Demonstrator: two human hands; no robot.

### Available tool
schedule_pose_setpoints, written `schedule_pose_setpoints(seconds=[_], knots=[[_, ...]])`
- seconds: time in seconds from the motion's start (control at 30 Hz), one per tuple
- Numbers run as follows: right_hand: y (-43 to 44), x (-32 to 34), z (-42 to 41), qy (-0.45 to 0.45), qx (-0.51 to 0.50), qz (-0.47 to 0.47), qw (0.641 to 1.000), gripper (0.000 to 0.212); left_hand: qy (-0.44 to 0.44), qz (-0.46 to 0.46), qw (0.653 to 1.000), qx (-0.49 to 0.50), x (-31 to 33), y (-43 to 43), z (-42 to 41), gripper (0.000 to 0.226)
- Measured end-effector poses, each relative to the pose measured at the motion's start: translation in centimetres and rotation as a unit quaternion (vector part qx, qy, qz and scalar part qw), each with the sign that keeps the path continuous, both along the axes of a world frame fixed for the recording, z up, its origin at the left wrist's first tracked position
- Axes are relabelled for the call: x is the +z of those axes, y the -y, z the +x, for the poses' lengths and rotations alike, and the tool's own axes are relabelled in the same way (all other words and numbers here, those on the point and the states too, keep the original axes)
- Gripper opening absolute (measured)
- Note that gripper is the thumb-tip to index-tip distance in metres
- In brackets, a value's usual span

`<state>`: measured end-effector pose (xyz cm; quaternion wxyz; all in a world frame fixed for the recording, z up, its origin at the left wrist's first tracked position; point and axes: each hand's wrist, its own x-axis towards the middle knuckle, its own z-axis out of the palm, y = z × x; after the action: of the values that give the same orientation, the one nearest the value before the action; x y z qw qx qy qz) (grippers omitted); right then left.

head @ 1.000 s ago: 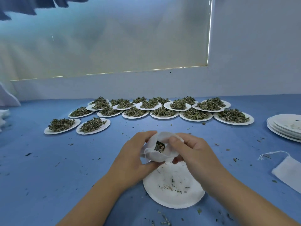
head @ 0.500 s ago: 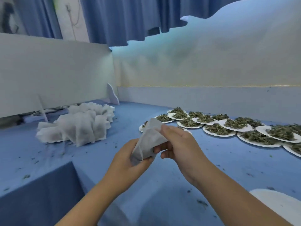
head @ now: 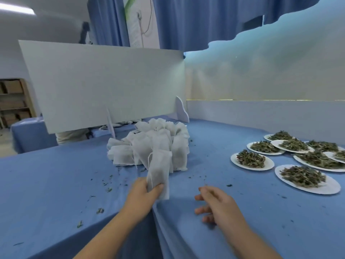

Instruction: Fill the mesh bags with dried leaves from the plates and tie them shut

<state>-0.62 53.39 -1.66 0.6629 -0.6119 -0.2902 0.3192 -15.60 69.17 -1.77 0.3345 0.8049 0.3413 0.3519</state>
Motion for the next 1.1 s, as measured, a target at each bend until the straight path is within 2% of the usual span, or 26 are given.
schedule_pose_setpoints(seconds=[0.1,0.2,0.27,0.33,0.6,0.73,0.83,0.97,1.03,1.1], knots=[[-3.1,-0.1,2.0,-0.025,0.015,0.004,1.000,0.015,0.031,0.011,0.999,0.027,0.0,-4.1,2.1,0.023],[-4.2,-0.5,3.9,-0.125,0.037,0.037,0.991,0.026,0.038,0.006,0.999,0.032,-0.8,-7.4,5.2,0.009],[-4.3,-0.7,4.7,-0.190,0.061,0.057,0.978,0.033,0.012,0.012,0.999,0.044,-1.8,-8.9,7.6,0.016],[-4.2,-0.8,4.9,-0.209,0.074,0.062,0.973,0.035,-0.020,0.024,0.997,0.076,-2.6,-10.2,9.7,0.024],[-4.5,-1.4,5.4,-0.218,0.080,0.078,0.969,0.039,-0.132,0.050,0.973,0.180,-1.2,-13.7,14.2,0.036],[-4.5,-1.6,5.4,-0.216,0.081,0.080,0.970,0.048,-0.187,0.058,0.955,0.222,-0.8,-13.9,14.1,0.044],[-4.3,-1.2,5.3,-0.224,0.077,0.082,0.968,0.047,-0.198,0.047,0.956,0.212,-0.6,-13.6,13.3,0.050],[-3.6,-0.7,4.7,-0.223,0.071,0.086,0.969,0.036,-0.220,0.045,0.949,0.221,0.2,-11.9,11.8,0.072],[-3.2,-0.6,4.3,-0.207,0.064,0.099,0.971,0.032,-0.208,0.083,0.948,0.227,0.6,-10.3,11.2,0.071],[-2.5,-0.2,3.9,-0.183,0.051,0.099,0.977,0.027,-0.157,0.153,0.952,0.212,1.2,-8.1,10.7,0.061]])
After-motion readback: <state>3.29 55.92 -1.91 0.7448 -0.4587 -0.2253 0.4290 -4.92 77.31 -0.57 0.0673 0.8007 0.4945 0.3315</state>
